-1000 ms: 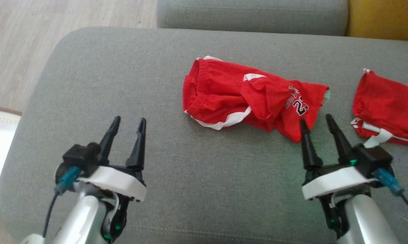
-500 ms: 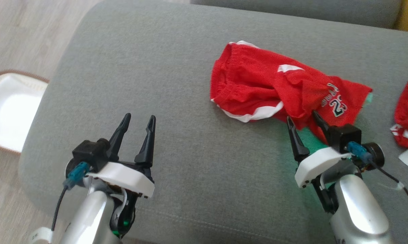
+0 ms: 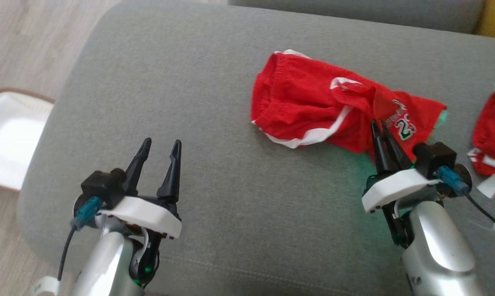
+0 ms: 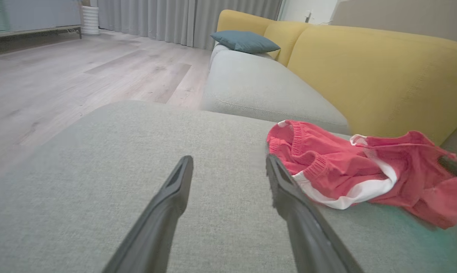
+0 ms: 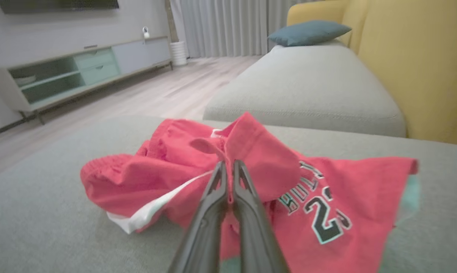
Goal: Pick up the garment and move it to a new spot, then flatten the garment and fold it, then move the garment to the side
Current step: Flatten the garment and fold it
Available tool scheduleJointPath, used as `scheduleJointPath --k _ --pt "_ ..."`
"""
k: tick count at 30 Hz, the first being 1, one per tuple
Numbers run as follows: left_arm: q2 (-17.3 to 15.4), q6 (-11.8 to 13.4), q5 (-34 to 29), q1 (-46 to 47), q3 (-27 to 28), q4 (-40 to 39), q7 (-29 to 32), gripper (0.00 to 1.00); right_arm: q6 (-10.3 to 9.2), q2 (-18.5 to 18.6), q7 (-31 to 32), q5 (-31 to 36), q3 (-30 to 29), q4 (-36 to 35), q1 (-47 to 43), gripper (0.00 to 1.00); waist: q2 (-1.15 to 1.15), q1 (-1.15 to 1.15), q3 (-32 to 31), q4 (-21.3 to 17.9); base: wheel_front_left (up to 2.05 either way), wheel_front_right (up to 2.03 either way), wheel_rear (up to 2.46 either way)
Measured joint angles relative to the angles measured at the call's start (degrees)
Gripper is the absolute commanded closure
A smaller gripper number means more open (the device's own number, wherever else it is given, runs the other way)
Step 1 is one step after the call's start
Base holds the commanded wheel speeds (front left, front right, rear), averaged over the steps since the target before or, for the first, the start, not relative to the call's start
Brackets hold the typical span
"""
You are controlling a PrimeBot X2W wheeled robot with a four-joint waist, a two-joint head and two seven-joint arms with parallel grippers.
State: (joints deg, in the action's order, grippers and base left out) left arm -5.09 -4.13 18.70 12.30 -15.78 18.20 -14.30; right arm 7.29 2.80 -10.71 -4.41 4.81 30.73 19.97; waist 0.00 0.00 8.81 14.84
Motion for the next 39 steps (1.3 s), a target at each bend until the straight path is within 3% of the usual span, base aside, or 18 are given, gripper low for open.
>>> scheduleJointPath --k 11,20,21,22,27,32,35,39 --pt "0.4 -1.0 -1.4 -0.4 1.6 0.1 0.0 0.00 0.00 0.4 -1.3 -1.0 5.1 -10.0 -9.9 1.00 0.00 0.00 -3.0 -7.8 0.00 0.00 0.00" --pt "0.6 -1.1 -1.5 -1.3 1.7 0.9 0.0 0.00 0.00 8.9 2.9 -2.2 8.7 -12.1 -14.3 1.00 0.00 0.00 -5.1 -12.5 0.00 0.00 0.00" --pt "0.6 -1.5 -1.5 -1.7 1.8 1.1 0.0 0.00 0.00 9.1 3.5 -2.1 8.2 -11.7 -14.6 0.71 0.00 0.00 -5.3 -12.7 0.00 0.00 0.00" --pt "0.6 -1.5 -1.6 -1.9 1.7 1.4 0.0 0.00 0.00 9.2 4.4 -2.0 7.4 -10.9 -14.8 0.00 0.00 0.00 -5.6 -13.0 0.00 0.00 0.00" --pt "0.7 -1.5 -2.0 -2.2 1.8 1.9 0.0 0.00 0.00 8.9 6.3 0.9 1.7 -8.7 -15.0 0.00 0.00 0.00 -6.3 -13.3 0.00 0.00 0.00" --pt "0.8 -1.8 -2.1 -2.7 1.8 2.2 0.0 0.00 0.00 4.3 5.6 3.0 -5.1 -10.0 -15.0 0.00 0.00 0.00 -6.9 -12.8 0.00 0.00 0.00" --pt "0.8 -2.0 -2.1 -2.7 1.8 2.2 0.0 0.00 0.00 1.5 2.8 2.2 -5.9 -13.4 -15.0 0.00 0.00 0.00 -7.1 -12.5 0.00 0.00 0.00" --pt "1.0 -2.0 -2.1 -2.8 1.8 2.1 0.0 0.00 0.00 0.4 0.8 0.2 -5.8 -16.7 -15.5 0.00 0.00 0.00 -7.2 -12.3 0.00 0.00 0.00"
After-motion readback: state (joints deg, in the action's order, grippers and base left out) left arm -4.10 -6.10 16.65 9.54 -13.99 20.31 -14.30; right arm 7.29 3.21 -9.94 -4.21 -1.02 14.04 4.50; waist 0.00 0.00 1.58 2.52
